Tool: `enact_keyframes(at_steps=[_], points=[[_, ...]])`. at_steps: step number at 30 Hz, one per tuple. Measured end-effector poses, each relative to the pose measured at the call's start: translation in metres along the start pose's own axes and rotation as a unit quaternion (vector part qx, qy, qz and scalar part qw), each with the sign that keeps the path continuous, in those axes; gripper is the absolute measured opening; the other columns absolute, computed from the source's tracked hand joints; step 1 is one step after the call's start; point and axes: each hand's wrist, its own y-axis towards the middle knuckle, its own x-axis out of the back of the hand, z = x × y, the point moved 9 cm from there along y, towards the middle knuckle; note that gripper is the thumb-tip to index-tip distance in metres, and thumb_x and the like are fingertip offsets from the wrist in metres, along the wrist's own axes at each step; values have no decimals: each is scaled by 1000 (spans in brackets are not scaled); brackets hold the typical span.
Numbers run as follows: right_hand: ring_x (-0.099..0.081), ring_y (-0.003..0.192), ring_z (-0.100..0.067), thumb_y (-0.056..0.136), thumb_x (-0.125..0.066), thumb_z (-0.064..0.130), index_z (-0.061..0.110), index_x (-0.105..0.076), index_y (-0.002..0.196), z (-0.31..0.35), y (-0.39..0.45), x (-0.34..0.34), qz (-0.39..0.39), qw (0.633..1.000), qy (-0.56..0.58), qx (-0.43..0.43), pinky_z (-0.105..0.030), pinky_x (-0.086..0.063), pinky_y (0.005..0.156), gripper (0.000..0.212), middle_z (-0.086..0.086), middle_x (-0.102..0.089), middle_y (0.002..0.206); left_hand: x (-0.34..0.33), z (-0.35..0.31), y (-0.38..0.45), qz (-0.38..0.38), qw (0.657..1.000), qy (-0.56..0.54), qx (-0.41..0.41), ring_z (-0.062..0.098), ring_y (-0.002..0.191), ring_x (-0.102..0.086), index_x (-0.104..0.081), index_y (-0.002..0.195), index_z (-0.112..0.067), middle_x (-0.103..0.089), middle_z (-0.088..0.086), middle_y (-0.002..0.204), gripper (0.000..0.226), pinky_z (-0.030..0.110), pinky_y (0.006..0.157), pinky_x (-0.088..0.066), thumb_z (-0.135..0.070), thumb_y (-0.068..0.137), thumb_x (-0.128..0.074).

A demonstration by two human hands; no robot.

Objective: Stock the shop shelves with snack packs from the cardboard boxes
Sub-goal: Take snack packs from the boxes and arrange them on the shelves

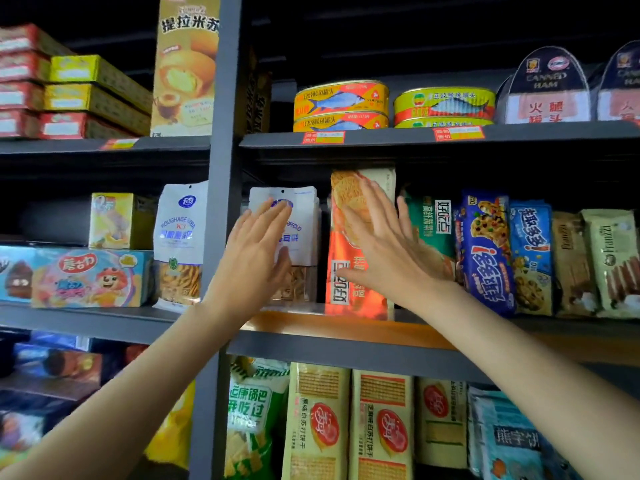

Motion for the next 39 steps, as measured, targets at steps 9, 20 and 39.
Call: enact_keyframes(at_steps=[9,20,39], points=[[11,144,-35,85,-58,52,35,-6,149,45,28,-50,120,983,-126,53,-60,17,106,85,-15,-7,157,26,23,-17,3,992,94,-88,27,129,-36,-61,117,-4,-56,15,128,46,44,109,-20,-15,80,-36],[-5,144,-30,88,-57,41,29,-17,148,62,39,-60,115,979,-158,53,-65,14,105,74,-6,-26,153,30,36,-27,14,992,92,-82,23,130,-32,-61,118,-6,-57,10,128,46,43,111,-11,-22,83,-36],[7,142,-31,81,-69,35,32,-18,148,-21,10,-11,30,992,47,-112,-56,2,113,85,-6,4,156,-36,-4,7,248,936,234,-84,29,144,9,-16,148,-20,-2,9,158,63,43,116,4,-35,95,-46]])
